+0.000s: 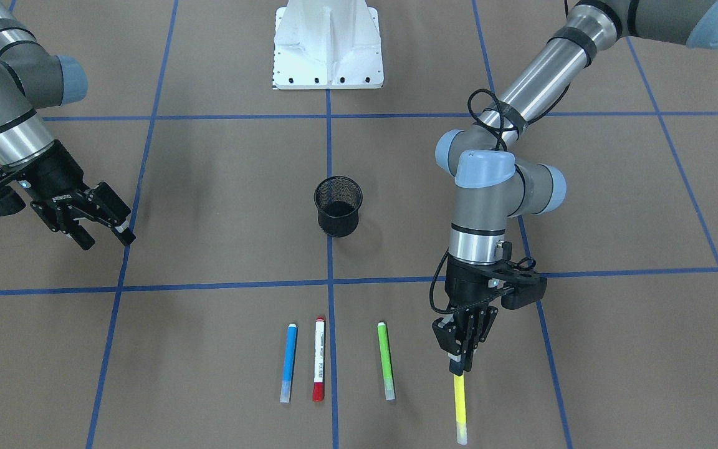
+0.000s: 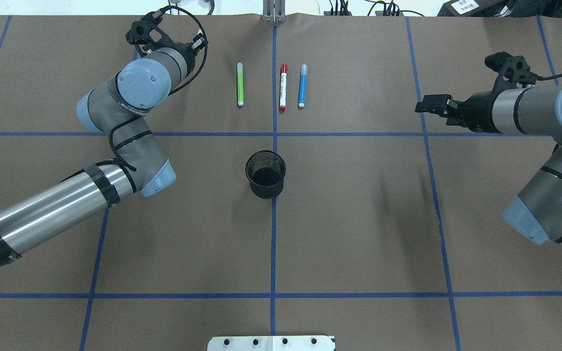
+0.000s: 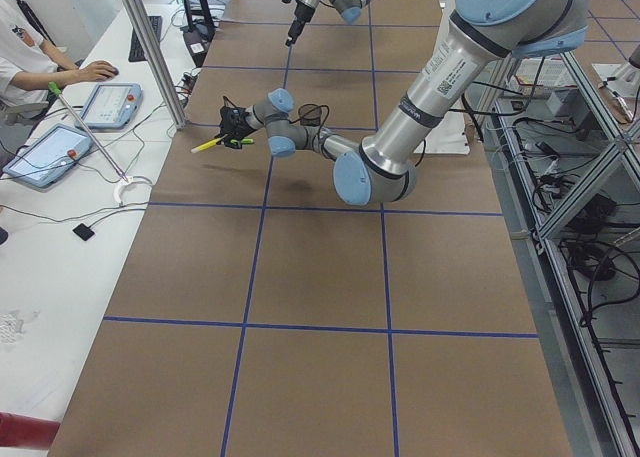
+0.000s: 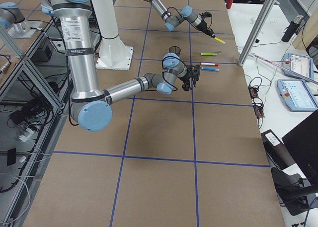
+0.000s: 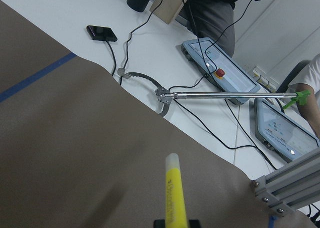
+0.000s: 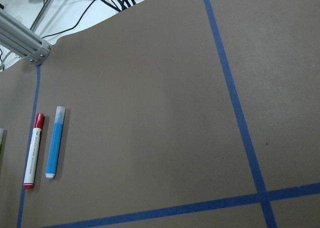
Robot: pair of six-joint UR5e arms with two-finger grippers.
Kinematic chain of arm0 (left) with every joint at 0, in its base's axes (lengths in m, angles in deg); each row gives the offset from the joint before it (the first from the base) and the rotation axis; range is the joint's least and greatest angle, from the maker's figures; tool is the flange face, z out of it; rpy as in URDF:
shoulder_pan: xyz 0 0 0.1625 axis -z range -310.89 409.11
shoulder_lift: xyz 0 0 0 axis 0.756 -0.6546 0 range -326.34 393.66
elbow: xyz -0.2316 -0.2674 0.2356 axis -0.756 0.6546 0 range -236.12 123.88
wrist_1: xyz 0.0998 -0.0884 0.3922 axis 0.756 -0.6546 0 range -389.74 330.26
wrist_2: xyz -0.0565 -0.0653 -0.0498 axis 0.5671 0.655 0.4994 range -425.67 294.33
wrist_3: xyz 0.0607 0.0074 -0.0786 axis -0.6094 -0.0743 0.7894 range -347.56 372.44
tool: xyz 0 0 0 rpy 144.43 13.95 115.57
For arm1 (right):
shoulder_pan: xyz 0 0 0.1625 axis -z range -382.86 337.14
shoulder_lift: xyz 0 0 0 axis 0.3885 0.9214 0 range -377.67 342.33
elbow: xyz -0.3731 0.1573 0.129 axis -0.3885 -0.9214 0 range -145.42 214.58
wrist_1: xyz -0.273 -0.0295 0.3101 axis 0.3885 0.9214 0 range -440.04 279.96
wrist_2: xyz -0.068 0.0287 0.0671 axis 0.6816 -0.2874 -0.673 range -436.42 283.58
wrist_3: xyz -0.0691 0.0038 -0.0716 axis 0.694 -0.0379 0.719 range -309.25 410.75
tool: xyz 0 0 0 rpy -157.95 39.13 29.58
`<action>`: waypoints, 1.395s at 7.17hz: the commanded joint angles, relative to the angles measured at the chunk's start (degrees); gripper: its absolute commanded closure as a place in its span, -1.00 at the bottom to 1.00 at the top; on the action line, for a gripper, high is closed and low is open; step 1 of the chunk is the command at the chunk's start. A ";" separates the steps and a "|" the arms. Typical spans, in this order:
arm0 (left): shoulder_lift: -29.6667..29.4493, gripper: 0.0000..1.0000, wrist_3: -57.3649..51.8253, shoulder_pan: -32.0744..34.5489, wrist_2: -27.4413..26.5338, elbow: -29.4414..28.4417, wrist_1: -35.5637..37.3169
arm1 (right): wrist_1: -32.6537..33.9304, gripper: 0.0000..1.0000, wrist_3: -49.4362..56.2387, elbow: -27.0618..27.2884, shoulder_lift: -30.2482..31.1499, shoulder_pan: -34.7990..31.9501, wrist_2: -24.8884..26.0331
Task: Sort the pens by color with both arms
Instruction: 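Lay the yellow highlighter beside the green highlighter and release it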
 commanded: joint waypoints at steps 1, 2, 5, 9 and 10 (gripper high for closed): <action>-0.03 1.00 0.05 -1.03 -0.08 0.03 -0.16 | 0.00 -0.99 -0.03 -0.26 0.00 0.00 0.09; 0.06 1.00 0.05 -1.56 -0.08 0.03 -0.08 | 0.00 -0.99 0.06 -0.26 0.00 0.00 0.09; 0.58 -0.07 -0.39 -1.92 -0.08 0.74 -0.08 | 0.00 -0.99 0.06 -0.35 -0.08 0.00 0.09; 3.28 -0.99 -7.84 -1.74 0.80 7.29 0.71 | 0.09 -0.99 0.06 -0.35 -0.61 0.01 -0.17; 6.18 -0.99 -9.52 -1.39 3.41 11.33 1.06 | 0.17 -0.99 0.23 -0.26 -0.78 -0.08 -0.35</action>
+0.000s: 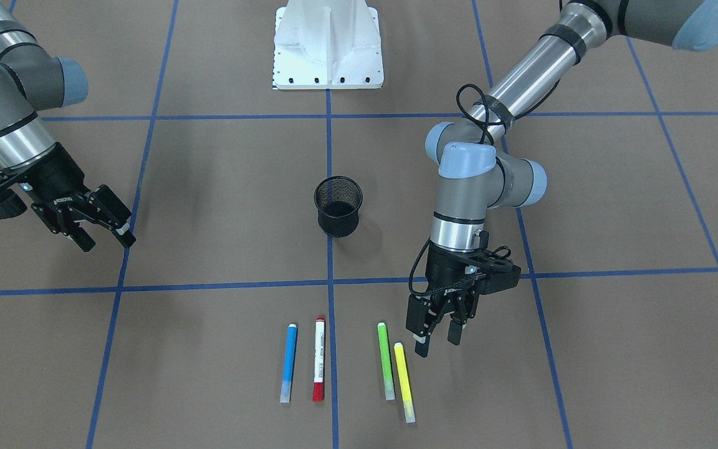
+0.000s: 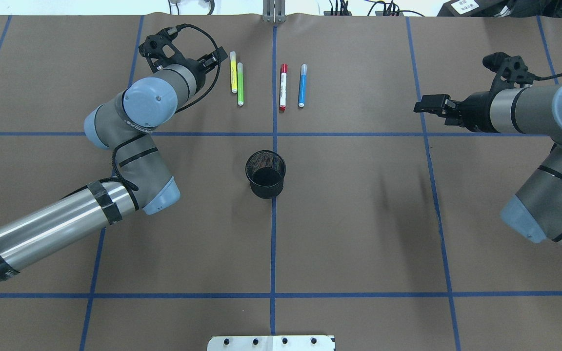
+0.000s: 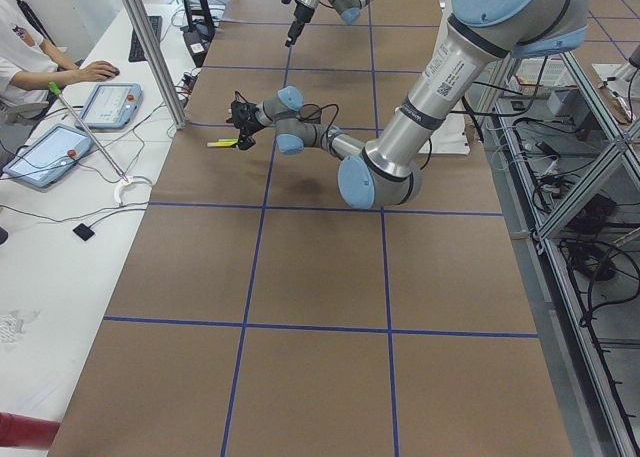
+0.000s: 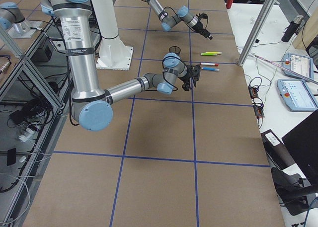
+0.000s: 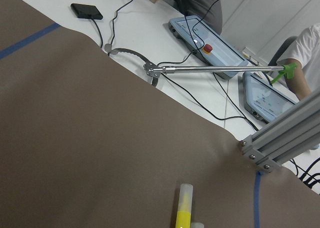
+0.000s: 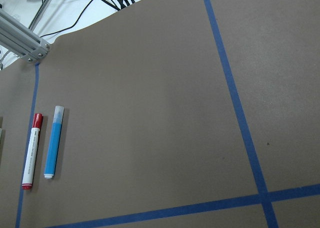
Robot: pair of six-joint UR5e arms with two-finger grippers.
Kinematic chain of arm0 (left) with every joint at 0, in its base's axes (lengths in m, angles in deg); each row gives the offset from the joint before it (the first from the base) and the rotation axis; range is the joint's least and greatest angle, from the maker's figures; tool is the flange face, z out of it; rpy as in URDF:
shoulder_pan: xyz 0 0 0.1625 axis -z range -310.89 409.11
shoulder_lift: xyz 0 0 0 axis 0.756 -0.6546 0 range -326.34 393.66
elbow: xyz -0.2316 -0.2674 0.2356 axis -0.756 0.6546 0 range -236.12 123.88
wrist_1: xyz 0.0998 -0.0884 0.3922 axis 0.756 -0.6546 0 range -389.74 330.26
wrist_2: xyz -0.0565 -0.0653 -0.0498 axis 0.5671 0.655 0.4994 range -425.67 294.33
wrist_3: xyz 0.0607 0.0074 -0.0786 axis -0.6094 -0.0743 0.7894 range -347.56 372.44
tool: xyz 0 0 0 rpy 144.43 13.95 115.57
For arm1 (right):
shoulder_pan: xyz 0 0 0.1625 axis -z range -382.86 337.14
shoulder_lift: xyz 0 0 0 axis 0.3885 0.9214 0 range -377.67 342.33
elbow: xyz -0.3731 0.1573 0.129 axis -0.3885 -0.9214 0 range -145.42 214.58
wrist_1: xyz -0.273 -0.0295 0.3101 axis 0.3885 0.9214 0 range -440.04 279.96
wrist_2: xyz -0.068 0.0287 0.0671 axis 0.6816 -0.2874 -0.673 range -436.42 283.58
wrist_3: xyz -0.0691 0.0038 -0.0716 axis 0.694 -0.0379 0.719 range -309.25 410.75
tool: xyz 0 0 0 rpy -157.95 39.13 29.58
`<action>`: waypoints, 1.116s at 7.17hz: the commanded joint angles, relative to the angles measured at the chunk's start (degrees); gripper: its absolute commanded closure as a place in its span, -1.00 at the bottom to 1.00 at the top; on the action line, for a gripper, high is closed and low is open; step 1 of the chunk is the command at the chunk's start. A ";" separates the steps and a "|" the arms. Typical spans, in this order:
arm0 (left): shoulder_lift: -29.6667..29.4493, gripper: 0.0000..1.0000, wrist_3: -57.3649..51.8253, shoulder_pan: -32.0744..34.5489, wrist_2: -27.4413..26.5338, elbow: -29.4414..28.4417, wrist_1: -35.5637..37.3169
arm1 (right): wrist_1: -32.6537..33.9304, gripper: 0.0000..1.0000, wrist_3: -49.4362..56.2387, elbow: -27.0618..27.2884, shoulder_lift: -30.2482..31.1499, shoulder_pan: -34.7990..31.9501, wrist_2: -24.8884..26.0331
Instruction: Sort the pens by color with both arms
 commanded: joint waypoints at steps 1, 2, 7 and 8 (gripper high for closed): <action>5.53 -0.99 -7.11 1.13 5.54 9.05 3.75 | 0.27 -0.99 0.74 0.07 -0.21 -1.40 -0.72; 9.82 -0.99 -11.85 2.35 7.75 13.01 5.43 | 0.62 -0.99 0.92 -0.02 -0.03 -3.50 -3.34; 27.51 -0.99 -49.25 20.67 35.81 28.75 24.28 | 3.85 -0.99 24.93 -7.21 2.08 -18.51 -15.90; 28.92 -0.99 -58.56 27.61 47.30 29.21 28.96 | 8.92 -0.99 33.71 -7.40 2.25 -22.46 -19.24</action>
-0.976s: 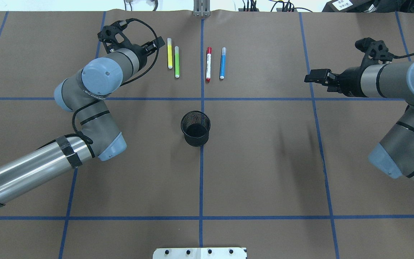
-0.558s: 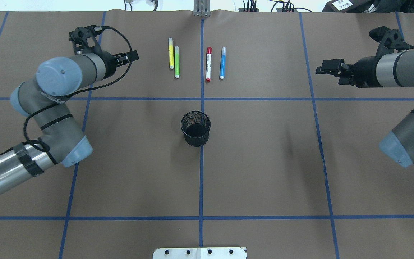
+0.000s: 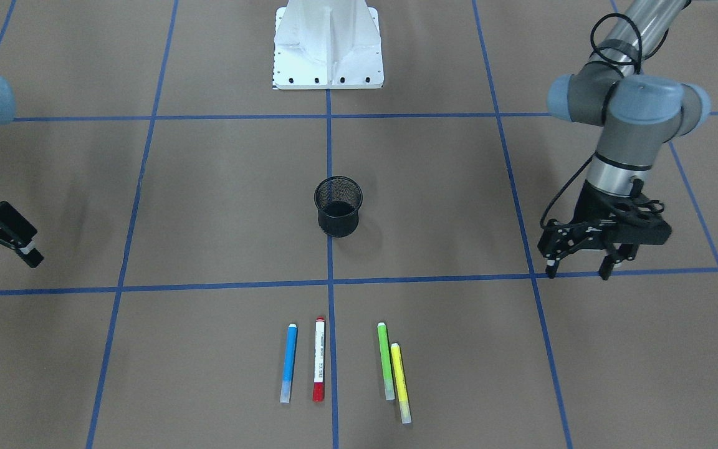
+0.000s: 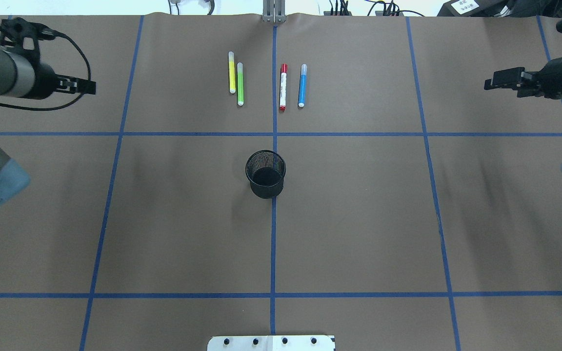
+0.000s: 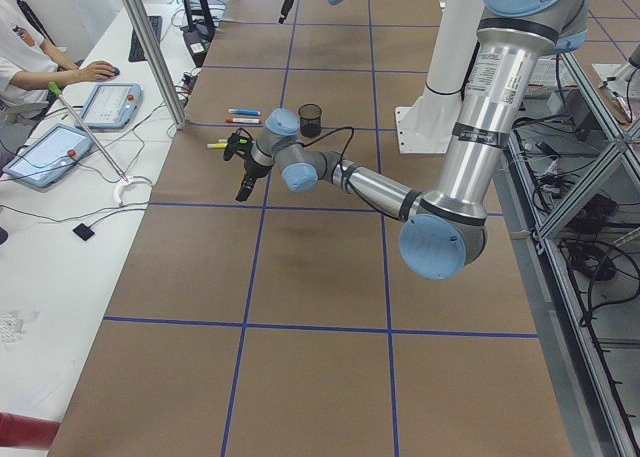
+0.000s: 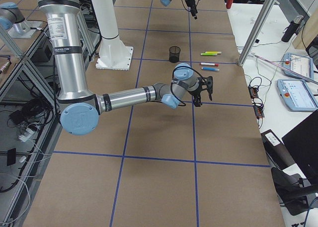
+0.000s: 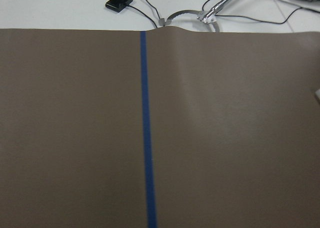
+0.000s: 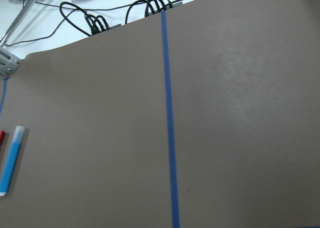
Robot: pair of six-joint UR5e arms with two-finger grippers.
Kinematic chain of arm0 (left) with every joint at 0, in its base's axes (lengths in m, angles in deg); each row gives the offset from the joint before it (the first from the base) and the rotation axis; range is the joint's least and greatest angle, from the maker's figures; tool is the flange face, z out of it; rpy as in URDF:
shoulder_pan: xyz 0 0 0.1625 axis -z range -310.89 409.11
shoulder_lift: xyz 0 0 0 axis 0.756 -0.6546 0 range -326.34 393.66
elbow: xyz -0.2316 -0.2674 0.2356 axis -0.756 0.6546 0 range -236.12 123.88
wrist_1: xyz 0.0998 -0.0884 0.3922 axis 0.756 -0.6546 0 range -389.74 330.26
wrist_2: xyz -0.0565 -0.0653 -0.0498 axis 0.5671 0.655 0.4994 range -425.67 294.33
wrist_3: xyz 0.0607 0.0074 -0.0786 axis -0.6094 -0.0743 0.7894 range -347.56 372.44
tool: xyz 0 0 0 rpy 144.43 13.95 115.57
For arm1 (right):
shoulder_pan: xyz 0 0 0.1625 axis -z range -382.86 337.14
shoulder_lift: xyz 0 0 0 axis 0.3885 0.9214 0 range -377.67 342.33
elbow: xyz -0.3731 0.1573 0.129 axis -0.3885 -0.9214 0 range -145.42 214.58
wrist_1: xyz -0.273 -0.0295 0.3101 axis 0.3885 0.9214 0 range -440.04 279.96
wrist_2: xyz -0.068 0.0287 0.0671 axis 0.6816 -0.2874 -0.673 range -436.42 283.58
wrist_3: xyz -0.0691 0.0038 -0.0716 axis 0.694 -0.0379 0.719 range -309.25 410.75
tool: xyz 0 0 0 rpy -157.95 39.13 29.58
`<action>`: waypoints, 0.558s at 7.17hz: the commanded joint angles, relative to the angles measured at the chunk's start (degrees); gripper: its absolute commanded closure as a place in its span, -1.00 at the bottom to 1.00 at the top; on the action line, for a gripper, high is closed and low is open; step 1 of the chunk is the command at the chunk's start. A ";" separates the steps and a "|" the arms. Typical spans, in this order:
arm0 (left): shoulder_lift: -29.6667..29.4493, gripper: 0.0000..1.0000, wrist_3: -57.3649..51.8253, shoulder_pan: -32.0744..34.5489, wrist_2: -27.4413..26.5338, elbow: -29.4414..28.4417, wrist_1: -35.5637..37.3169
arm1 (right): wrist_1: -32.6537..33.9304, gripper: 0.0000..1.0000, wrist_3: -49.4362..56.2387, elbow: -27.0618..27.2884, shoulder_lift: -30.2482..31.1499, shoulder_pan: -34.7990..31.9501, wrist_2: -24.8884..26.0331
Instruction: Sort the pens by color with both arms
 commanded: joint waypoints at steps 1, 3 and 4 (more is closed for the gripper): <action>5.30 -0.99 -18.79 13.69 19.35 1.82 7.76 | 10.89 -0.99 18.68 -0.96 0.49 -9.33 -7.24; 7.36 -0.99 -28.22 19.96 26.07 2.08 17.38 | 26.78 -0.99 37.84 -0.26 0.05 -15.51 -8.94; 8.23 -0.99 -34.36 21.47 27.32 2.43 23.44 | 33.47 -0.99 44.02 0.09 -0.12 -17.70 -9.90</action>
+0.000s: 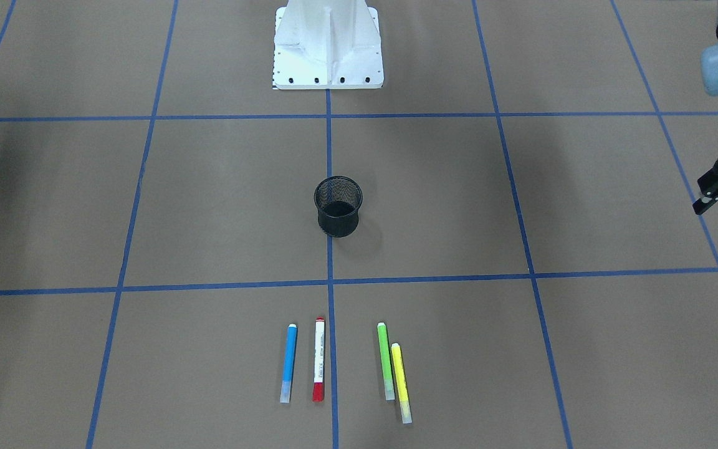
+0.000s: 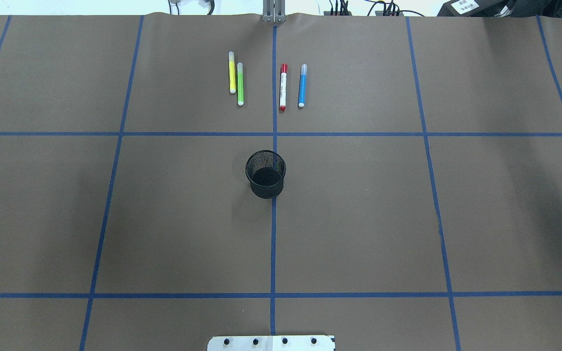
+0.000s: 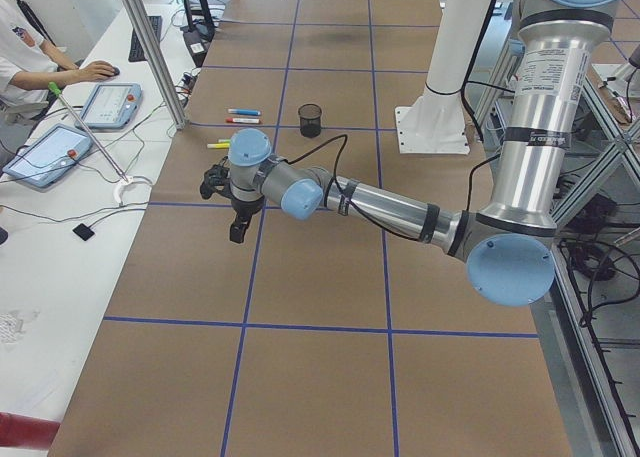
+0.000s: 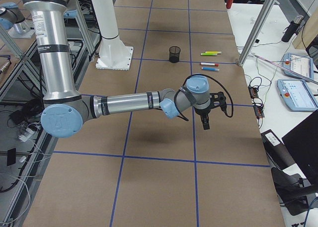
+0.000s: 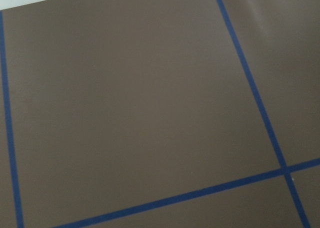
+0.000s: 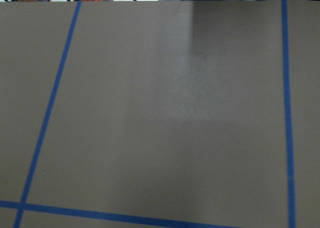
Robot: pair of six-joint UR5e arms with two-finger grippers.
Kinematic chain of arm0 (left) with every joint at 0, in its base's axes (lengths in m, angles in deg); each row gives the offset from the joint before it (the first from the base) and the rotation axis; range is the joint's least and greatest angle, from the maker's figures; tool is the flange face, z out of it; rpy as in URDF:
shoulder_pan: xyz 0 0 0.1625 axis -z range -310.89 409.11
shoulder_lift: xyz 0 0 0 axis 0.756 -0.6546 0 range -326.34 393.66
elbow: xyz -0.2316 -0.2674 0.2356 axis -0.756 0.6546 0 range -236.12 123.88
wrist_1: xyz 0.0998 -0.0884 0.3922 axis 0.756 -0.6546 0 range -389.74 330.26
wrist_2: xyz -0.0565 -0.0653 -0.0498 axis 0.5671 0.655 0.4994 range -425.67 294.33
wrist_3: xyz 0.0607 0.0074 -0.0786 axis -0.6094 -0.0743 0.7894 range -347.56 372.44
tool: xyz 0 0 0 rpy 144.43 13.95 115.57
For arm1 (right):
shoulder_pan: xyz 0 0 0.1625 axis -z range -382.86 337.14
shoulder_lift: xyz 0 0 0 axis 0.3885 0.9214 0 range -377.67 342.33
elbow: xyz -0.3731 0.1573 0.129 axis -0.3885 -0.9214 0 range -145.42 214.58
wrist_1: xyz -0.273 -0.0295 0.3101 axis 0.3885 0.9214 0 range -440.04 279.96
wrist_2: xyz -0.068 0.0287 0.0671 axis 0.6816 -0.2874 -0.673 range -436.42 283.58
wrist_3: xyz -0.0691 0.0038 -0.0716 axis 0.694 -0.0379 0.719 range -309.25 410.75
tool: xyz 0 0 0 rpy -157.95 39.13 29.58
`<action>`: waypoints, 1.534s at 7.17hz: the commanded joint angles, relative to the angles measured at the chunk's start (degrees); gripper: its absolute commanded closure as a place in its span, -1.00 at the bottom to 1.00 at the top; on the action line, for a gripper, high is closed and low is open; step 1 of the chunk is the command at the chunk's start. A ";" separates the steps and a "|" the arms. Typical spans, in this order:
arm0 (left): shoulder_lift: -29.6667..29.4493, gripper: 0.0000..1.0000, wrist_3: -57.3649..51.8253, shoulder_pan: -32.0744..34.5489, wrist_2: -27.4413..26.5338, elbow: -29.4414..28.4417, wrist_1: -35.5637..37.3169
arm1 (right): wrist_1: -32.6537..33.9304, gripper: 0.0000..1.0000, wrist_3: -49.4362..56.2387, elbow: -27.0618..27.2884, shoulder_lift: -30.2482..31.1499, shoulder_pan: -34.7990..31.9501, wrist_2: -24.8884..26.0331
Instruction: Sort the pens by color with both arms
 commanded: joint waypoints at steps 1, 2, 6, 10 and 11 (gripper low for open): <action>1.18 -0.99 -8.17 3.03 2.77 2.81 12.43 | 14.54 -0.99 14.63 0.53 -0.15 -4.54 -3.98; 3.44 -0.99 -8.18 3.12 2.68 5.71 14.83 | 16.68 -0.99 18.25 0.62 0.55 -5.07 -5.32; 8.30 -0.99 -17.15 3.12 1.98 5.92 15.11 | 16.88 -0.99 18.73 0.71 1.87 -4.82 -5.24; 11.99 -1.00 -14.13 3.73 1.98 7.06 14.59 | 17.06 -0.99 18.38 1.32 2.05 -2.19 -3.85; 11.99 -1.00 -20.42 4.08 2.15 4.36 14.50 | 17.14 -0.99 18.29 2.10 2.14 -2.26 -3.49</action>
